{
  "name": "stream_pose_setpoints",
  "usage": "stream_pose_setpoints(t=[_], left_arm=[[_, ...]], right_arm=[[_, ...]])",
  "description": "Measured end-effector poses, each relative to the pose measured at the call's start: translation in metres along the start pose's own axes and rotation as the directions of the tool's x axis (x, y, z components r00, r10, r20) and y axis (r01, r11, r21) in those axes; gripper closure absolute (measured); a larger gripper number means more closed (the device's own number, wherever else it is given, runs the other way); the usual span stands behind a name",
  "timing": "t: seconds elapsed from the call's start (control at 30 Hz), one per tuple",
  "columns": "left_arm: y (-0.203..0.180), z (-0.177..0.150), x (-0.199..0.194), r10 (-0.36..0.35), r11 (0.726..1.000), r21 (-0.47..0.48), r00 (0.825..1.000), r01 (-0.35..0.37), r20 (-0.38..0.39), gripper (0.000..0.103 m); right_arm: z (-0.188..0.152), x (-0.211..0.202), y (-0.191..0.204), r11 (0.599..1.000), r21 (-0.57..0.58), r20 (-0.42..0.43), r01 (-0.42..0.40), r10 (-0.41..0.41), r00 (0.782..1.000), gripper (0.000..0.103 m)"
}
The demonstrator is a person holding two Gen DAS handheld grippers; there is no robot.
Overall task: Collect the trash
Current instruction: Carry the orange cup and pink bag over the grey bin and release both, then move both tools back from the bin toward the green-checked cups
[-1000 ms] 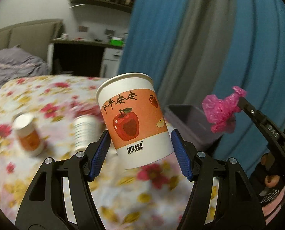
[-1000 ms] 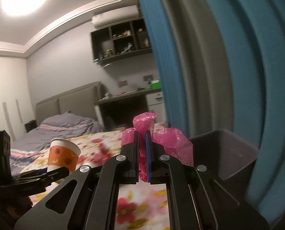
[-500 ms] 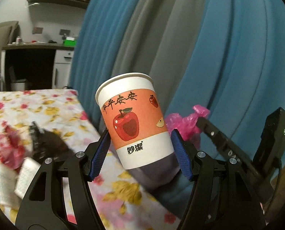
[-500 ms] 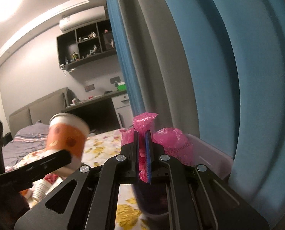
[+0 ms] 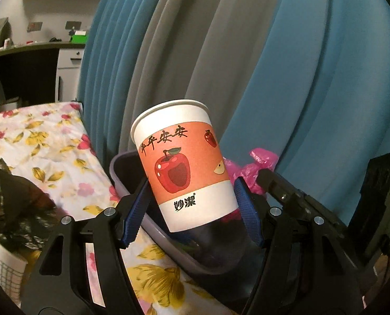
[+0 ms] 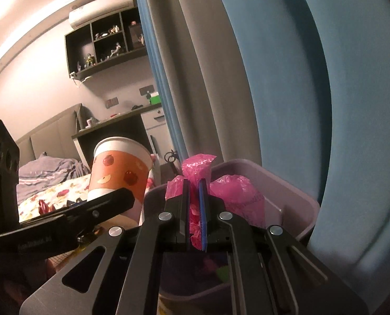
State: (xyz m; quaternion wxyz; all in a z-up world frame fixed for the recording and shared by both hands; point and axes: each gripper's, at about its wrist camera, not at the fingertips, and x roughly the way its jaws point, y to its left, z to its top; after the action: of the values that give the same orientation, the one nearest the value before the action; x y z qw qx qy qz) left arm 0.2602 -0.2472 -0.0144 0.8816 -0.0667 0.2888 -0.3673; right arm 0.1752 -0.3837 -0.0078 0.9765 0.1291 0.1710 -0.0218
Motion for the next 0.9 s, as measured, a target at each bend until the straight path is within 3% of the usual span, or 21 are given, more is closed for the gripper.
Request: stream_pose_setpoints(t=[0.33, 0.4, 0.57, 0.63, 0.83, 0.9], left_arm=[[0.002, -0.004, 0.014, -0.024, 0.999, -0.023, 0.999, 0.024, -0.029, 0.039], [0.003, -0.004, 0.017, -0.027, 0.999, -0.029, 0.999, 0.026, -0.034, 0.039], [0.006, -0.007, 0.026, -0.042, 0.998, -0.049, 0.997, 0.039, -0.059, 0.038], [0.007, -0.008, 0.031, -0.056, 0.997, -0.065, 0.996, 0.052, -0.07, 0.038], [0.001, -0.012, 0.05, -0.082, 0.995, -0.073, 0.988, 0.073, -0.13, 0.038], [-0.002, -0.014, 0.053, -0.082, 0.995, -0.07, 0.985, 0.072, -0.15, 0.031]], right_arm=[[-0.007, 0.007, -0.008, 1.0, 0.001, -0.04, -0.008, 0.008, 0.999, 0.093], [-0.006, 0.01, -0.01, 1.0, 0.0, -0.047, -0.002, 0.002, 0.999, 0.089], [-0.009, 0.008, -0.019, 1.0, 0.019, -0.051, 0.01, -0.009, 0.999, 0.059], [-0.011, 0.004, -0.022, 0.999, 0.023, -0.047, 0.045, -0.044, 0.998, 0.053], [-0.017, -0.013, -0.039, 0.994, 0.05, -0.038, 0.094, -0.092, 0.995, 0.049], [-0.018, -0.017, -0.041, 0.993, 0.057, -0.04, 0.1, -0.098, 0.994, 0.049]])
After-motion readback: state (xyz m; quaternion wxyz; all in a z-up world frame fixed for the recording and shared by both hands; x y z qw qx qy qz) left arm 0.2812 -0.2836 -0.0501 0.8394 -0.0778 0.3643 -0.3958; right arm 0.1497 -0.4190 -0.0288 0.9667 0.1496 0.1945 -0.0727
